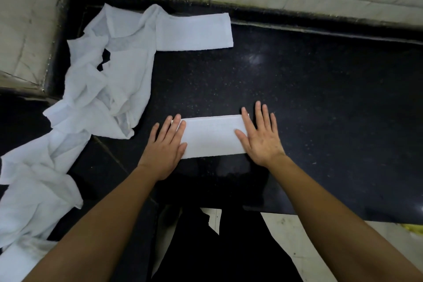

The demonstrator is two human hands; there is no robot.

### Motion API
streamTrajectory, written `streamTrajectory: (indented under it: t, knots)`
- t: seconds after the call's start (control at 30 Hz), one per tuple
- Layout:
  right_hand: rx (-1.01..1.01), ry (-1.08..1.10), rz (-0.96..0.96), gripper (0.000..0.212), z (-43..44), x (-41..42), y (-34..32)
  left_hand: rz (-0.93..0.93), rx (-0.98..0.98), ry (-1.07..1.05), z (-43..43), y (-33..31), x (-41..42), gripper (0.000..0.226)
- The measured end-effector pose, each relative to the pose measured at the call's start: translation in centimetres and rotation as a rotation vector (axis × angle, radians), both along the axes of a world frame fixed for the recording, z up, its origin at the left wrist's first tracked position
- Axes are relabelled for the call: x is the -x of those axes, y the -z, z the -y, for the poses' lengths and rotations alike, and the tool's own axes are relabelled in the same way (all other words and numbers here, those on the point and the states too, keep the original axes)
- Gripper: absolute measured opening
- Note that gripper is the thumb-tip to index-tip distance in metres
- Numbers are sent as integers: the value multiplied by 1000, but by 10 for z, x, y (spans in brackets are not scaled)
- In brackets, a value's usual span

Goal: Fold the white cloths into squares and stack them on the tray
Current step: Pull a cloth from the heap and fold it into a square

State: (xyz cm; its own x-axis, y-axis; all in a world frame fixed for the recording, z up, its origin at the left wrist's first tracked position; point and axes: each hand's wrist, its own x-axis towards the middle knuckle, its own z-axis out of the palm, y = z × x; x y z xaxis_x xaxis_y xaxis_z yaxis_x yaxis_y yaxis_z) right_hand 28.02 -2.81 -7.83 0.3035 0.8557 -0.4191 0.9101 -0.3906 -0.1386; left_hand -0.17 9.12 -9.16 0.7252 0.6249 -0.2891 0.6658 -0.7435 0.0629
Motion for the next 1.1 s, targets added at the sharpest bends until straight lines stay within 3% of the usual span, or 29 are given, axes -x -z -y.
streamTrajectory:
  t: [0.1, 0.2, 0.3, 0.4, 0.63, 0.83, 0.9, 1.0, 1.1]
  knots:
    - [-97, 194, -100, 71, 7, 13, -17, -11, 22, -2, -1, -2, -1, 64]
    - [-209, 373, -84, 60, 16, 28, -32, -2, 49, -10, 0, -5, -1, 66]
    - [-127, 507, -175, 54, 14, 35, -38, 87, 57, -107, 3, -14, -6, 70]
    - [-89, 538, -191, 43, 6, 36, -40, 149, 19, -38, 8, -23, -25, 70]
    - [24, 725, -425, 17, -8, 19, -41, -47, 43, 114, 24, -10, -67, 73]
    - [-56, 1135, -1044, 32, -10, 8, -52, -20, 100, 96, 22, -18, -67, 77]
    - [-87, 1210, -1126, 27, -11, 9, -57, 167, 137, -53, 20, -26, -63, 71]
    - [-212, 1265, -1235, 20, -15, 15, -63, 545, 173, -578, 19, -35, -48, 58]
    - [-291, 1132, -1186, 20, -26, 36, -63, 700, 596, -1182, 7, -46, -29, 46]
